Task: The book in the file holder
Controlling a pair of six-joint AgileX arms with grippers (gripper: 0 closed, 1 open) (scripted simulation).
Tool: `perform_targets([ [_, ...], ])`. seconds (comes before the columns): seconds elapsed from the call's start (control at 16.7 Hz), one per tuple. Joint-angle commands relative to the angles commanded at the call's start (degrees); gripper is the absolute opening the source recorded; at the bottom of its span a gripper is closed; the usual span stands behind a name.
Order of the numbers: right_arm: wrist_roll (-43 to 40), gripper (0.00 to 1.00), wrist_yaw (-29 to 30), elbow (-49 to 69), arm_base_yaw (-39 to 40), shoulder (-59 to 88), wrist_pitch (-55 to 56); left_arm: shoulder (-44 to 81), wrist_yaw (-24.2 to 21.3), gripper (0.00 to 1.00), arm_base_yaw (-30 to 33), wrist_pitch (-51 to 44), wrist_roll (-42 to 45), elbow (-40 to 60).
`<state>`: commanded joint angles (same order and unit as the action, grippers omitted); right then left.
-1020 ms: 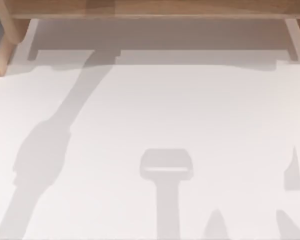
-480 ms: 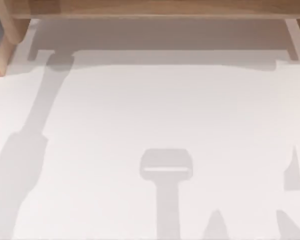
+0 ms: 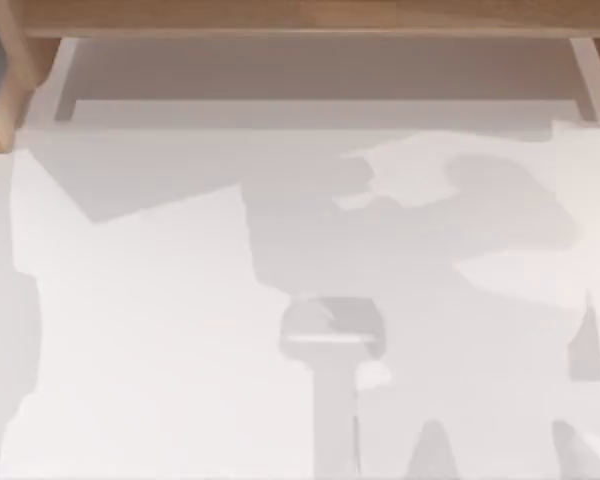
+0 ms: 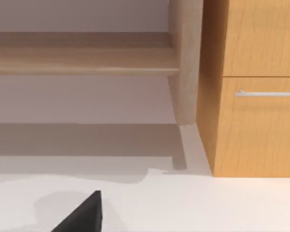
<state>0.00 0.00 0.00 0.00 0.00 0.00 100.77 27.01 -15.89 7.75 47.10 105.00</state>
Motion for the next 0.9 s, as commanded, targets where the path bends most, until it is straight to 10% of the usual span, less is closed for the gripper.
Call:
perform_targets([
  [0.48, 0.0, 1.0, 0.0, 0.0, 0.0, 0.0, 0.0, 1.9, -14.0, 0.0, -21.2, 10.7, 29.8, -26.9],
  [0.9, 0.0, 1.0, 0.0, 0.0, 0.0, 0.0, 0.0, 6.0, -37.6, 0.0, -22.5, 21.1, 46.0, -45.9],
])
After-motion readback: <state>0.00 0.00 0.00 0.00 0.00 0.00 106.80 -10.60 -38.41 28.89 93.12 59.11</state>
